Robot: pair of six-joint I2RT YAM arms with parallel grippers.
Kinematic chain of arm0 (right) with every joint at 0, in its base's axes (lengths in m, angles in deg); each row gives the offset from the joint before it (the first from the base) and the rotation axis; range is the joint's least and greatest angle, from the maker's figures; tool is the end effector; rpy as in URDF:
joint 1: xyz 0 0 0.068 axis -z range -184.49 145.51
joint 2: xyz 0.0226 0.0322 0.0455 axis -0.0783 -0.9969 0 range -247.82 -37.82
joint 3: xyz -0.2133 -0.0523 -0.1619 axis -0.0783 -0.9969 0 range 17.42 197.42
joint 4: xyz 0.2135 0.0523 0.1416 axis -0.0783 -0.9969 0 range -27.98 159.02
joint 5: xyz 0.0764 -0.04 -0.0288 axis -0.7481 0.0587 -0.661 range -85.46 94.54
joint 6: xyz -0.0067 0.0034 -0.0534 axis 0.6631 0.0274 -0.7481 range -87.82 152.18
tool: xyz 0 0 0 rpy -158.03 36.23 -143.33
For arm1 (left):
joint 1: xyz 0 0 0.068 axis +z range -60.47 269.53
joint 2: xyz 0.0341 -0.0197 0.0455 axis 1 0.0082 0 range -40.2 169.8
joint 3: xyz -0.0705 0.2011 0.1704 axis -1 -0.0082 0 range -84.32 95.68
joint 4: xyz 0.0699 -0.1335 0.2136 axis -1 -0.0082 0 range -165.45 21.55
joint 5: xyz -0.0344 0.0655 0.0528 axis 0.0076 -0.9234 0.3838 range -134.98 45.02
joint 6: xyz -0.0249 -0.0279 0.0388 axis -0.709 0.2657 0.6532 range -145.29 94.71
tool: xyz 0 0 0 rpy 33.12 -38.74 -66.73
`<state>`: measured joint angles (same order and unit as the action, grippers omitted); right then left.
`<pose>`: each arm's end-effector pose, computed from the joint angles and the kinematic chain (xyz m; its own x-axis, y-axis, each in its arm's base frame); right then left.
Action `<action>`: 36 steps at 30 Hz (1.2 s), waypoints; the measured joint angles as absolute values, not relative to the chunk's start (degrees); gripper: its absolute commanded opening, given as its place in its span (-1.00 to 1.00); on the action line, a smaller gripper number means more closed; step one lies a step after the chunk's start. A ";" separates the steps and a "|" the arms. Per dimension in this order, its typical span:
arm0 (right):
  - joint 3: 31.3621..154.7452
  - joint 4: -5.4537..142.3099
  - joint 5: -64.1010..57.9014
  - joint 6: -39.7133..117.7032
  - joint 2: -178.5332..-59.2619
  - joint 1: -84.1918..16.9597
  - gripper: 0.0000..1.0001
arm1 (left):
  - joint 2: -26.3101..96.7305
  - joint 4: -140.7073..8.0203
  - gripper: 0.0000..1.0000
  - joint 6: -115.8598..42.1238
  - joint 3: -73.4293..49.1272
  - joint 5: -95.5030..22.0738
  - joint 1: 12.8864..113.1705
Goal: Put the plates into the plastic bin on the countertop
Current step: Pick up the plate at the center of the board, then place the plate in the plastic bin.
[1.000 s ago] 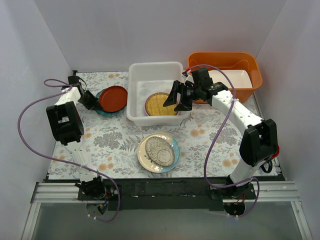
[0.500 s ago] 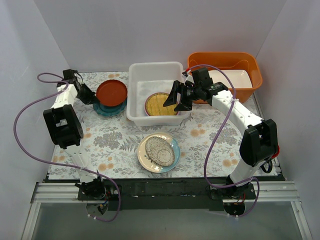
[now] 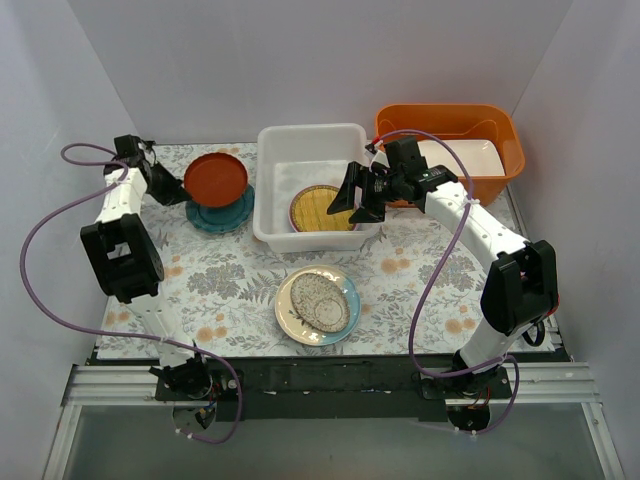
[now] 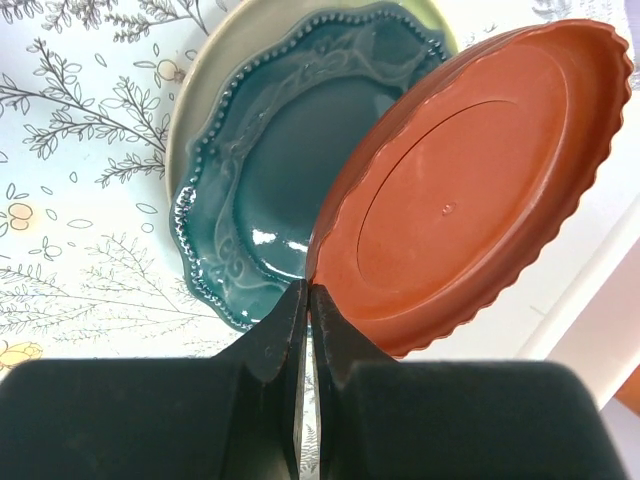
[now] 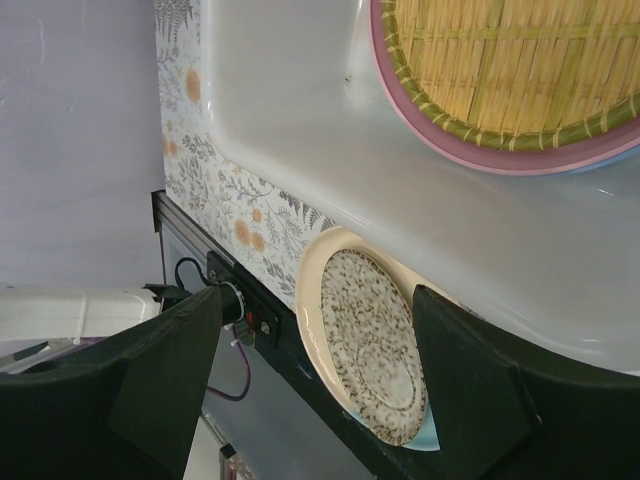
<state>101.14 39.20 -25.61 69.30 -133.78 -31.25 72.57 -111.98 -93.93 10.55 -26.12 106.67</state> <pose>0.3289 0.1859 0.3125 -0.9129 0.1240 -0.3888 -0.2149 0.6639 0.7163 0.4097 0.1144 0.2442 -0.1835 -0.9789 0.0902 -0.8293 0.1049 -0.5488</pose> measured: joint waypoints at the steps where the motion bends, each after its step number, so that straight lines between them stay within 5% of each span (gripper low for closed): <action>1: 101.12 39.20 -25.61 69.30 -133.78 -31.25 0.67 | 72.40 -112.02 -1.00 -93.95 10.72 -26.10 106.67; 36: 99.24 39.66 -25.63 69.30 -133.63 -31.25 0.67 | 71.11 -115.04 -1.00 -94.13 19.80 -19.02 106.67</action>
<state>99.24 39.66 -25.63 69.30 -133.63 -31.25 71.11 -115.04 -94.13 19.80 -19.02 106.67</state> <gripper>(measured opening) 0.835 0.014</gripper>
